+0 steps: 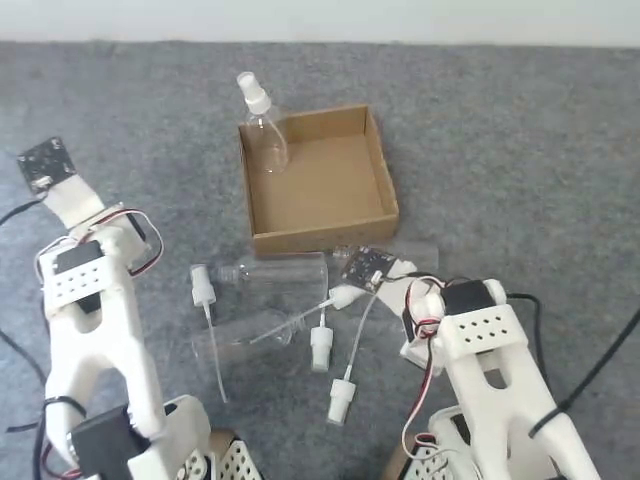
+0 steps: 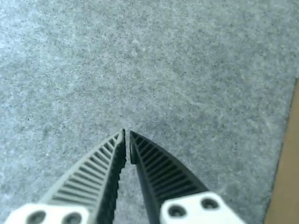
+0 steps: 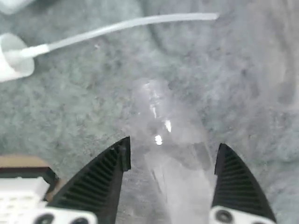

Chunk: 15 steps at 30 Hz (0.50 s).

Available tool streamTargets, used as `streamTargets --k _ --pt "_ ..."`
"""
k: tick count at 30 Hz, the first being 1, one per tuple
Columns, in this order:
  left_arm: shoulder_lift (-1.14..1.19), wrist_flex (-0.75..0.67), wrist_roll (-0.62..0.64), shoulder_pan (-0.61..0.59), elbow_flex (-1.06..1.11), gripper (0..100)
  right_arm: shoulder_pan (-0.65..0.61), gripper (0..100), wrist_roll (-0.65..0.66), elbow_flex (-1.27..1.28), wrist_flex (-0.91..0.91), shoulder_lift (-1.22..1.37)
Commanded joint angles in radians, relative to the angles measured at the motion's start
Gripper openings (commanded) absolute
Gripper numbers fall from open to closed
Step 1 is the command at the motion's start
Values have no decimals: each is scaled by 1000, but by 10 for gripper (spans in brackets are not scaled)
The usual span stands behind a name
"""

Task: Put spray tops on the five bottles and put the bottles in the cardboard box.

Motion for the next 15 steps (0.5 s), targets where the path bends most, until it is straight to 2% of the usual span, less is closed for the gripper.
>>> streamTargets --k 1,7,15 --pt "-52 -25 2 3 -8 12 -10 249 103 -68 12 -22" --pt "-52 -25 2 3 -8 12 -10 249 163 -66 7 -22" --pt "-52 -23 2 3 -8 12 -50 248 163 -26 -67 -21"
